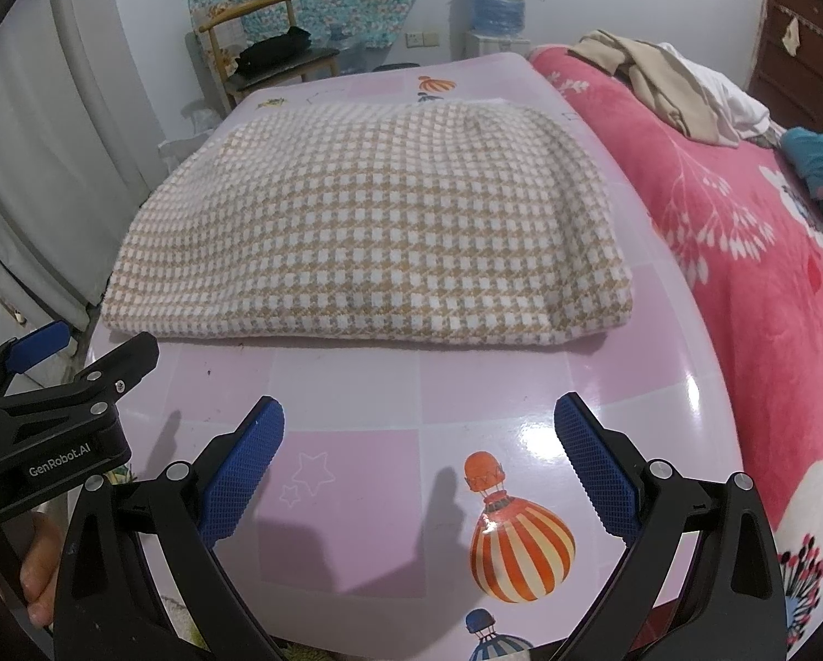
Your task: Fold large clothes
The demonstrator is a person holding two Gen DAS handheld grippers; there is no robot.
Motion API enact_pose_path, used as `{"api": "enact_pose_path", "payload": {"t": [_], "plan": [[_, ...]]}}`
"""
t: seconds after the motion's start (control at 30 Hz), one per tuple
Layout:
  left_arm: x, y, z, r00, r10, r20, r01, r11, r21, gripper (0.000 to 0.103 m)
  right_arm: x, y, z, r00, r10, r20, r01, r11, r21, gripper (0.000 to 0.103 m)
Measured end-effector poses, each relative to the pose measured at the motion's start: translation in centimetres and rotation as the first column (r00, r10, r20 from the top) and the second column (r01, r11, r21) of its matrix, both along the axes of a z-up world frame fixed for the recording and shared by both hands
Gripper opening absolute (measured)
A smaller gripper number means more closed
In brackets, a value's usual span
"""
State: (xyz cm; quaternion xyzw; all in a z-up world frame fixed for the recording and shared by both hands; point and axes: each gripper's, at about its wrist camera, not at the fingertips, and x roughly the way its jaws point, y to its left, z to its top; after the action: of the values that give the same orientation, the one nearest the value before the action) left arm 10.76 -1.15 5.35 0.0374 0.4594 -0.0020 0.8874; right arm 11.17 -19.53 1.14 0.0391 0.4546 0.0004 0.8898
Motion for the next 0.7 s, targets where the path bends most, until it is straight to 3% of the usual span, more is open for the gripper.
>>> {"api": "enact_pose_path", "payload": {"t": [0.7], "plan": [[-0.02,-0.11,-0.09,1.000,-0.001,-0.001,0.001,1.000,0.001,0.098,0.03,-0.32,-0.03,1.000,0.003,-0.002,-0.003,1.000,0.002,0.095]]}}
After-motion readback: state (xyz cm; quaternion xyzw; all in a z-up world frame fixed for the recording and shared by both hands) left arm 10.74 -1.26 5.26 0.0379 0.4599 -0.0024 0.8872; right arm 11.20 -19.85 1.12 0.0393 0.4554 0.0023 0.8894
